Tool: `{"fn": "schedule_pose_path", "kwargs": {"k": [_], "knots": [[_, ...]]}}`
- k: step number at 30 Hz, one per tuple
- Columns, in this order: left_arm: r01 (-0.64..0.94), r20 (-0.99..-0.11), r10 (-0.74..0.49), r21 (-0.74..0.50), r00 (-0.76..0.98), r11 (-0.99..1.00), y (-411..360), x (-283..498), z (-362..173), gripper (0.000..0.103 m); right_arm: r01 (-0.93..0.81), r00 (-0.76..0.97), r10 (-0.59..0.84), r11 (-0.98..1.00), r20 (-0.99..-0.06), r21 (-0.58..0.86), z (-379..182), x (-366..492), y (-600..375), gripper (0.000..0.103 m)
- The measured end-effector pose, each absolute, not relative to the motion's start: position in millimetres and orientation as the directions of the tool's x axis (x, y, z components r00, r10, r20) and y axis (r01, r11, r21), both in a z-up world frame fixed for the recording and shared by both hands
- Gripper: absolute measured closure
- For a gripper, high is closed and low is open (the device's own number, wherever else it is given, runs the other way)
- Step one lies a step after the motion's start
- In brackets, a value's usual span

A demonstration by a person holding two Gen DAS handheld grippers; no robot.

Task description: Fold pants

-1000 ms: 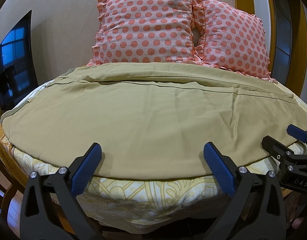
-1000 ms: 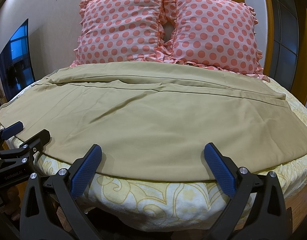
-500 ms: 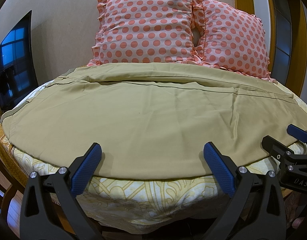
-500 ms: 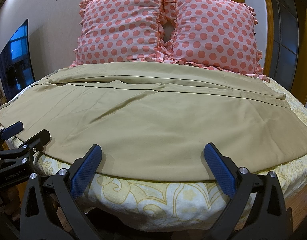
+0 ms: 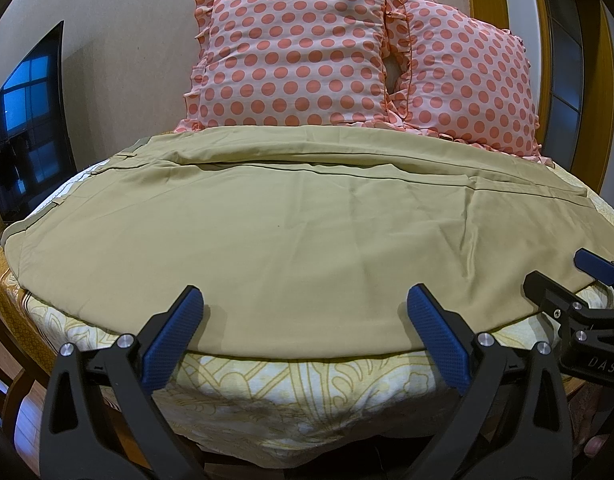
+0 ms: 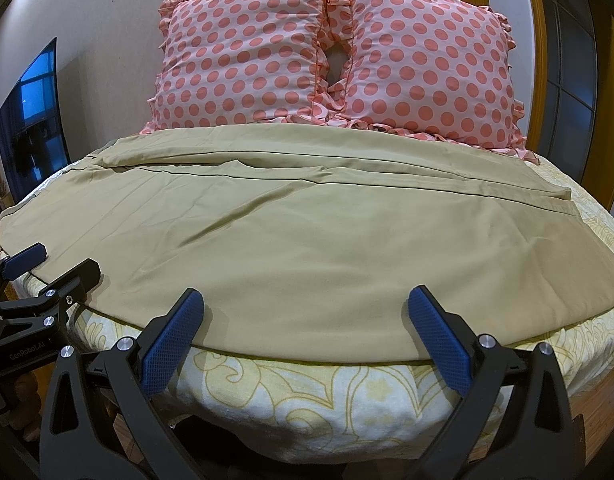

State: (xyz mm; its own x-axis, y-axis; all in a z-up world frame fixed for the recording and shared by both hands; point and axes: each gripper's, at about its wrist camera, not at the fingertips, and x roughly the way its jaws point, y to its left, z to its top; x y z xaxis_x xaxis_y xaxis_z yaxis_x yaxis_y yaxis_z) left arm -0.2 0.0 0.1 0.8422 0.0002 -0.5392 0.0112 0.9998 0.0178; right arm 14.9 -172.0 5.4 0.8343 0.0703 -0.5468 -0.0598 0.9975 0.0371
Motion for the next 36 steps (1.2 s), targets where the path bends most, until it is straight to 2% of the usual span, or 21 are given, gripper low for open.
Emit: {"fn": "schedule_pose_path", "kwargs": {"k": [13, 26, 29, 30, 33, 36], "knots": [[0.011, -0.54, 0.0, 0.018, 0.842, 1.0, 0, 0, 0, 0.002, -0.06, 0.836, 0.07, 0.998, -0.545, 0.037, 5, 15, -172, 0.001], [0.026, -0.577, -0.009, 0.022, 0.816, 0.999, -1, 7, 5, 0.002, -0.078, 0.861, 0.086, 0.996, -0.502, 0.037, 4, 12, -173, 0.001], [0.029, -0.602, -0.015, 0.014, 0.798, 0.999, 2, 12, 9, 0.002, -0.146, 0.826, 0.146, 0.988, -0.544, 0.043, 12, 22, -181, 0.001], [0.025, -0.605, -0.014, 0.01, 0.796, 1.0, 4, 15, 14, 0.002, -0.133, 0.828, 0.142, 0.99, -0.543, 0.056, 22, 30, -192, 0.001], [-0.03, -0.525, 0.054, 0.055, 0.849, 0.998, 9, 28, 47, 0.002, -0.026, 0.878, 0.074, 0.994, -0.472, 0.108, 66, 57, -243, 0.001], [-0.074, -0.478, 0.098, 0.069, 0.873, 0.995, 10, 50, 70, 0.002, 0.127, 0.866, -0.021, 0.976, -0.499, 0.178, 100, 115, -307, 0.001]]}}
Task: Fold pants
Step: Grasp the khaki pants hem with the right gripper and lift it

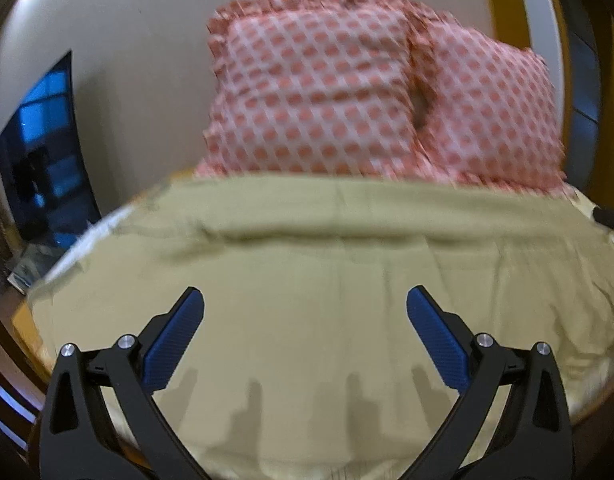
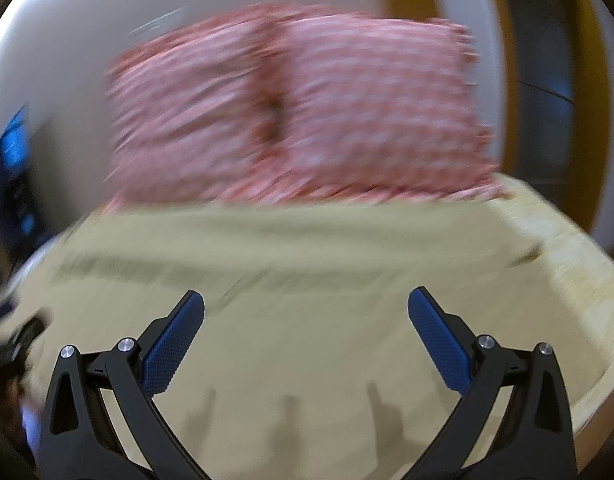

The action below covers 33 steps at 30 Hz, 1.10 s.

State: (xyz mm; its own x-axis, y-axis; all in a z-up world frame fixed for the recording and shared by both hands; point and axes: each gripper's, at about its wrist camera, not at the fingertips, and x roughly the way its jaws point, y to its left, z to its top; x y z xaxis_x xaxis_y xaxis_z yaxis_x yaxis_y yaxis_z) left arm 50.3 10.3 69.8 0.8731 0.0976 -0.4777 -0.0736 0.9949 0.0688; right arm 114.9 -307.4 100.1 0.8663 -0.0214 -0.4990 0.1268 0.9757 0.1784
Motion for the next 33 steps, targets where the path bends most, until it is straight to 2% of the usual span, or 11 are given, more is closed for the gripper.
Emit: {"fn": "schedule_pose_path", "kwargs": {"k": [2, 4, 6, 8, 11, 15, 20, 22, 24, 27, 33], "knots": [[-0.095, -0.47, 0.114, 0.063, 0.875, 0.993, 12, 73, 80, 0.002, 0.233, 0.83, -0.074, 0.947, -0.553, 0.222, 106, 159, -348, 0.001], [-0.109, -0.475, 0.119, 0.05, 0.872, 0.993, 15, 100, 84, 0.002, 0.351, 0.764, -0.115, 0.9, -0.635, 0.259, 101, 212, -391, 0.008], [-0.123, -0.489, 0.127, 0.041, 0.863, 0.992, 18, 120, 81, 0.002, 0.452, 0.681, -0.139, 0.853, -0.719, 0.263, 88, 260, -426, 0.037], [-0.131, -0.513, 0.121, 0.018, 0.85, 0.991, 23, 134, 76, 0.002, 0.534, 0.605, -0.146, 0.803, -0.783, 0.264, 70, 303, -455, 0.043], [-0.111, -0.579, 0.055, -0.062, 0.813, 0.992, 35, 150, 65, 0.002, 0.621, 0.537, -0.152, 0.737, -0.83, 0.268, 51, 337, -477, 0.045], [-0.074, -0.606, -0.069, -0.209, 0.792, 0.975, 49, 158, 55, 0.002, 0.714, 0.416, -0.26, 0.686, -0.871, 0.137, 35, 379, -488, 0.046], [-0.07, -0.641, -0.135, -0.284, 0.756, 0.956, 57, 167, 44, 0.002, 0.695, 0.362, -0.388, 0.718, -0.848, -0.032, 28, 401, -478, 0.047], [-0.082, -0.648, -0.143, -0.304, 0.748, 0.949, 61, 169, 41, 0.002, 0.665, 0.405, -0.373, 0.747, -0.835, -0.011, 27, 392, -476, 0.057], [-0.092, -0.642, -0.156, -0.336, 0.75, 0.937, 65, 168, 39, 0.002, 0.641, 0.443, -0.359, 0.767, -0.822, 0.011, 26, 374, -478, 0.083], [-0.096, -0.635, -0.169, -0.361, 0.754, 0.928, 69, 168, 38, 0.002, 0.605, 0.524, -0.264, 0.785, -0.81, 0.136, 24, 343, -483, 0.096], [-0.095, -0.629, -0.17, -0.365, 0.759, 0.926, 68, 168, 39, 0.002, 0.484, 0.737, -0.113, 0.777, -0.667, 0.402, 54, 246, -475, 0.098]]}}
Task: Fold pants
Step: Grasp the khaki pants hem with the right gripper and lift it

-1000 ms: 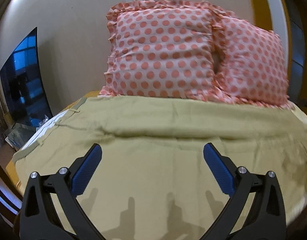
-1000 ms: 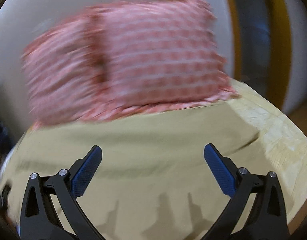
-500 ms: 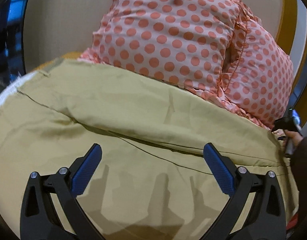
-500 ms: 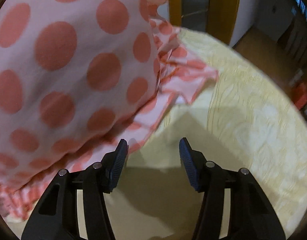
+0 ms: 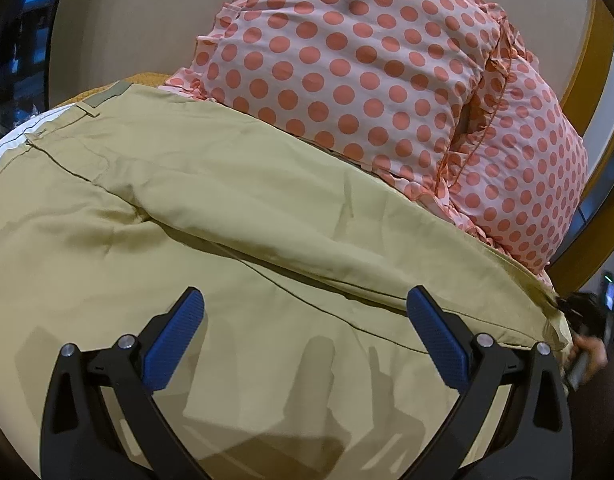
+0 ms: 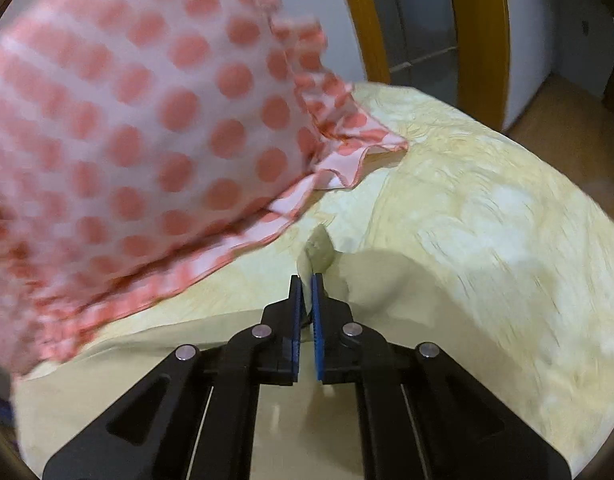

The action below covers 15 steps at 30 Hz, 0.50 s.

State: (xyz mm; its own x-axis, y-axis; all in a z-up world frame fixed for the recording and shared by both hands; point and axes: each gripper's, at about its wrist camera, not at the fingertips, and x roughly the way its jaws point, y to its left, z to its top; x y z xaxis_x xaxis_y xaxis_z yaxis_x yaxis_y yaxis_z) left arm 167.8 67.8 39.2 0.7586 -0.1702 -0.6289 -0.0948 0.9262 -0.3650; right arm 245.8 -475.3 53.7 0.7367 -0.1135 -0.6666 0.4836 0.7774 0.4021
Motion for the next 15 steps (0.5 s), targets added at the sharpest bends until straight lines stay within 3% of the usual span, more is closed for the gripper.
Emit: {"fn": "schedule_pose_path", "kwargs": {"k": [4, 11, 13, 15], "knots": [[-0.098, -0.622, -0.166, -0.368, 0.765, 0.925, 68, 166, 40, 0.002, 0.412, 0.814, -0.045, 0.749, -0.579, 0.52, 69, 163, -456, 0.098], [-0.095, -0.549, -0.059, -0.248, 0.834, 0.964, 59, 146, 63, 0.002, 0.408, 0.821, 0.075, 0.615, -0.565, 0.674, 34, 94, -450, 0.097], [-0.068, -0.531, -0.043, -0.188, 0.846, 0.98, 54, 143, 73, 0.002, 0.421, 0.821, 0.115, 0.54, -0.559, 0.729, 28, 92, -457, 0.082], [-0.05, -0.518, -0.037, -0.153, 0.855, 0.987, 55, 138, 82, 0.002, 0.423, 0.828, 0.115, 0.513, -0.548, 0.747, 26, 89, -460, 0.044]]}}
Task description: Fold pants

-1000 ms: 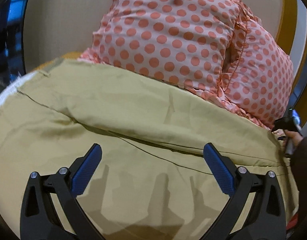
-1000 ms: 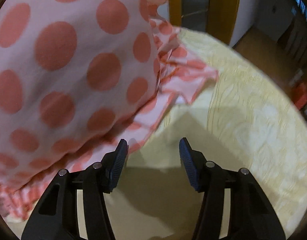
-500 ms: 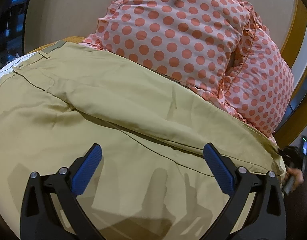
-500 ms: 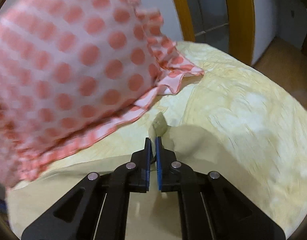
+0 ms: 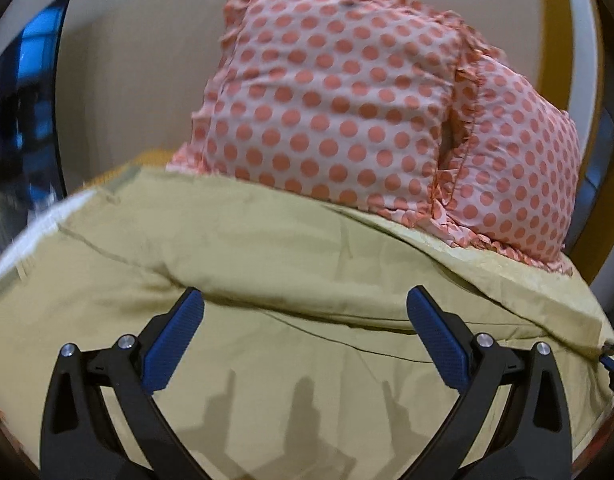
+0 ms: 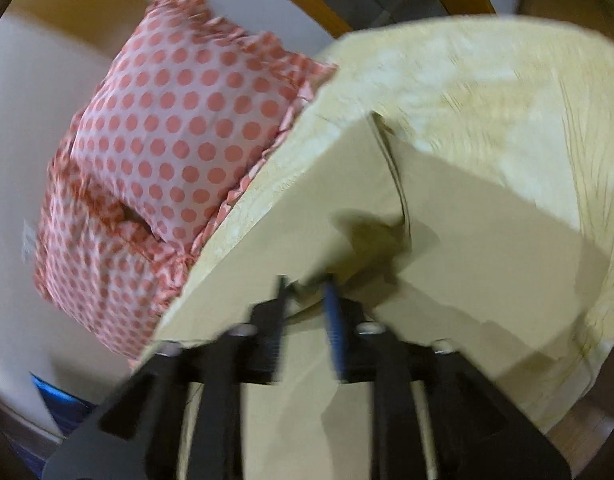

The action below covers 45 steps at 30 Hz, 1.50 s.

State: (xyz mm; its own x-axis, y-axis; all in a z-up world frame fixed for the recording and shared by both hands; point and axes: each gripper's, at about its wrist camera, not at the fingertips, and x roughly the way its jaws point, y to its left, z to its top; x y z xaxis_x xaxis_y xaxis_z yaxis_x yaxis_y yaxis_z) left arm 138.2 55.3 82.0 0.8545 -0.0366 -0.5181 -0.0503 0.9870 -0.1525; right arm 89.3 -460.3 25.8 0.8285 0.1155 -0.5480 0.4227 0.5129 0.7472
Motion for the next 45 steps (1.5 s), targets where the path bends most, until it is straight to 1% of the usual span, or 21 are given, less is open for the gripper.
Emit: {"fn": "schedule_pose_path", "kwargs": {"k": [1, 2, 4, 6, 7, 9, 12, 16, 18, 21, 23, 24, 25, 26, 28, 30, 33, 35, 40, 42, 45], "knots": [[-0.042, -0.514, -0.037, -0.142, 0.857, 0.989, 58, 137, 87, 0.002, 0.424, 0.831, 0.107, 0.511, -0.545, 0.748, 25, 88, -460, 0.039], [-0.047, -0.511, -0.029, -0.134, 0.859, 0.99, 60, 137, 91, 0.002, 0.423, 0.836, 0.102, 0.507, -0.539, 0.751, 24, 88, -461, 0.038], [-0.06, -0.507, -0.014, -0.128, 0.862, 0.99, 69, 139, 98, 0.002, 0.408, 0.847, 0.112, 0.489, -0.519, 0.771, 16, 92, -463, 0.044], [-0.028, -0.516, -0.061, -0.164, 0.854, 0.986, 77, 150, 102, 0.002, 0.396, 0.842, 0.149, 0.484, -0.519, 0.78, 4, 102, -468, 0.096], [-0.006, -0.525, -0.098, -0.192, 0.846, 0.981, 82, 157, 103, 0.002, 0.38, 0.848, 0.169, 0.466, -0.502, 0.799, 0, 102, -471, 0.101], [0.008, -0.549, -0.137, -0.231, 0.825, 0.973, 92, 172, 103, 0.002, 0.305, 0.897, 0.156, 0.458, -0.413, 0.835, 7, 87, -476, 0.101], [-0.008, -0.575, -0.148, -0.259, 0.805, 0.966, 102, 194, 102, 0.002, 0.24, 0.947, 0.062, 0.518, -0.315, 0.821, 38, 53, -486, 0.102], [-0.061, -0.645, -0.177, -0.329, 0.743, 0.942, 116, 236, 87, 0.004, 0.236, 0.956, 0.021, 0.54, -0.293, 0.808, 52, 32, -495, 0.102], [-0.109, -0.69, -0.158, -0.327, 0.707, 0.939, 119, 257, 77, 0.009, 0.237, 0.955, 0.026, 0.529, -0.295, 0.815, 49, 29, -498, 0.102], [-0.164, -0.734, -0.142, -0.328, 0.664, 0.93, 123, 279, 65, 0.026, 0.24, 0.953, 0.032, 0.521, -0.3, 0.819, 44, 27, -500, 0.102], [-0.199, -0.762, -0.152, -0.347, 0.63, 0.916, 127, 297, 55, 0.045, 0.239, 0.953, 0.035, 0.518, -0.3, 0.821, 43, 29, -500, 0.102], [-0.21, -0.764, -0.163, -0.365, 0.624, 0.907, 131, 304, 50, 0.057, 0.239, 0.953, 0.038, 0.514, -0.3, 0.824, 41, 29, -500, 0.102], [-0.215, -0.76, -0.177, -0.385, 0.626, 0.897, 135, 307, 48, 0.082, 0.235, 0.954, 0.042, 0.512, -0.298, 0.826, 41, 31, -500, 0.102], [-0.231, -0.757, -0.189, -0.411, 0.626, 0.882, 142, 310, 46, 0.096, 0.231, 0.954, 0.047, 0.511, -0.295, 0.828, 41, 31, -500, 0.102], [-0.247, -0.728, -0.215, -0.471, 0.651, 0.847, 153, 299, 49, 0.099, 0.219, 0.956, 0.056, 0.511, -0.287, 0.831, 43, 30, -499, 0.102], [-0.225, -0.701, -0.184, -0.448, 0.689, 0.865, 154, 276, 64, 0.1, 0.204, 0.96, 0.061, 0.523, -0.274, 0.827, 47, 27, -498, 0.102], [-0.183, -0.61, -0.143, -0.439, 0.779, 0.879, 162, 196, 93, 0.1, 0.204, 0.962, 0.042, 0.547, -0.27, 0.812, 52, 16, -499, 0.102], [-0.18, -0.586, -0.132, -0.444, 0.8, 0.878, 168, 150, 97, 0.1, 0.225, 0.958, 0.023, 0.552, -0.285, 0.803, 50, 8, -503, 0.102], [-0.262, -0.644, -0.063, -0.395, 0.762, 0.88, 168, 53, 54, 0.099, 0.286, 0.935, 0.032, 0.522, -0.354, 0.804, 27, 3, -507, 0.101], [-0.285, -0.674, -0.071, -0.404, 0.736, 0.869, 167, 37, 37, 0.099, 0.302, 0.929, 0.034, 0.508, -0.369, 0.807, 19, 1, -508, 0.101], [-0.284, -0.667, -0.099, -0.441, 0.738, 0.852, 171, 27, 30, 0.099, 0.308, 0.928, 0.032, 0.494, -0.371, 0.813, 14, -6, -512, 0.101]]}}
